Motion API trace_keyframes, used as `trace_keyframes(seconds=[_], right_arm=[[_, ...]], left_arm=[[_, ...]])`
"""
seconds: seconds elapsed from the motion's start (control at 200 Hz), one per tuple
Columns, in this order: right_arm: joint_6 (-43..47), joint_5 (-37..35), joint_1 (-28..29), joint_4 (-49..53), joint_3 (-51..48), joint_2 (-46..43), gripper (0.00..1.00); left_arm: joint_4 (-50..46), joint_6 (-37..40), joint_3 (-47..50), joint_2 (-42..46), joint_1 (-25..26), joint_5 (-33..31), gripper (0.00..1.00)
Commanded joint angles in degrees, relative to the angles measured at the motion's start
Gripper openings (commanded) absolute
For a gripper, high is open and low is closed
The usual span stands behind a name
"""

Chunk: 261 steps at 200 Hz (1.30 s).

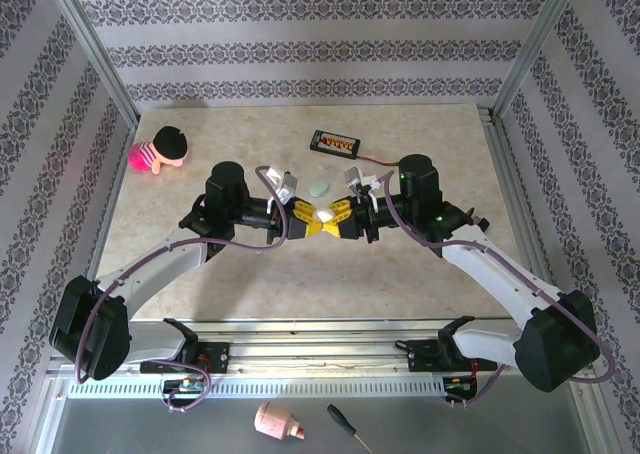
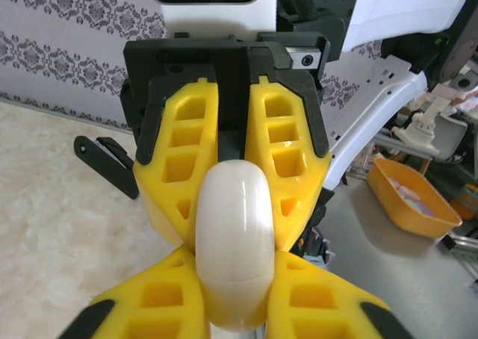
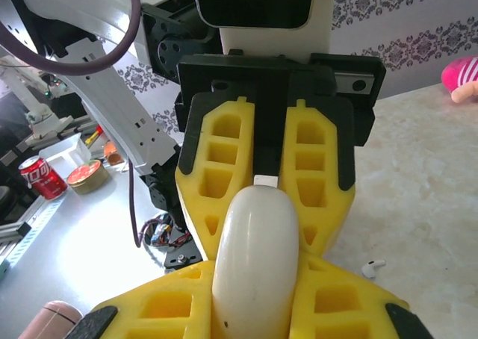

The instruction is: Insert wireless bluetooth earbuds into charging case

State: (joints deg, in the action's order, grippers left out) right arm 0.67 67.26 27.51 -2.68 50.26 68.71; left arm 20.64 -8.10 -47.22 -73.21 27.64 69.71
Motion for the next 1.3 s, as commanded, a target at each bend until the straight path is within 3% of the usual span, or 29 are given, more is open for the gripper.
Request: trace_keyframes(seconds=[0.0,0.095,0.375,0.71,0.879,0.994,1.094,1.204,1.299], right_arm=[[0.9,0.9,0.9,-0.3,-0.2,-0.9,0.12],[0.2,-0.5,0.4,-0.9,-0.5,-1.6,0.27],[-5.0,-1.3,-1.0,-2.9,0.3,-0.7,0.50],[-6.0,-15.8,-2.8,-1.5,2.1,0.0,0.54],[-6.3,-17.9,-3.4,-1.9,3.2,0.3,0.58],[-6.7,-18.4,-3.5,-2.4,3.8,0.1,0.67],[-6.0,-20.4,-3.6,-3.5,3.1,-1.3,0.82],[-10.2,-27.6,-5.6,-3.2,2.6,-2.5,0.92],[-13.8,-33.8,-9.0,-1.4,2.6,-1.4,0.94]], left_arm=[[5.6,1.3,0.8,1.5,0.6,2.4,0.07],[4.9,3.8,1.2,1.8,0.6,2.7,0.02],[2.6,11.7,3.6,2.8,0.5,0.9,0.00],[4.4,12.2,4.6,3.6,0.5,2.5,0.00],[5.6,12.0,5.2,3.6,0.5,2.3,0.00],[5.5,13.3,5.7,3.5,0.5,1.3,0.00],[5.6,15.0,6.6,3.4,0.5,-0.9,0.00],[5.7,17.5,7.9,3.8,0.4,-4.9,0.00],[6.2,18.9,8.8,4.3,0.3,-7.0,0.00]])
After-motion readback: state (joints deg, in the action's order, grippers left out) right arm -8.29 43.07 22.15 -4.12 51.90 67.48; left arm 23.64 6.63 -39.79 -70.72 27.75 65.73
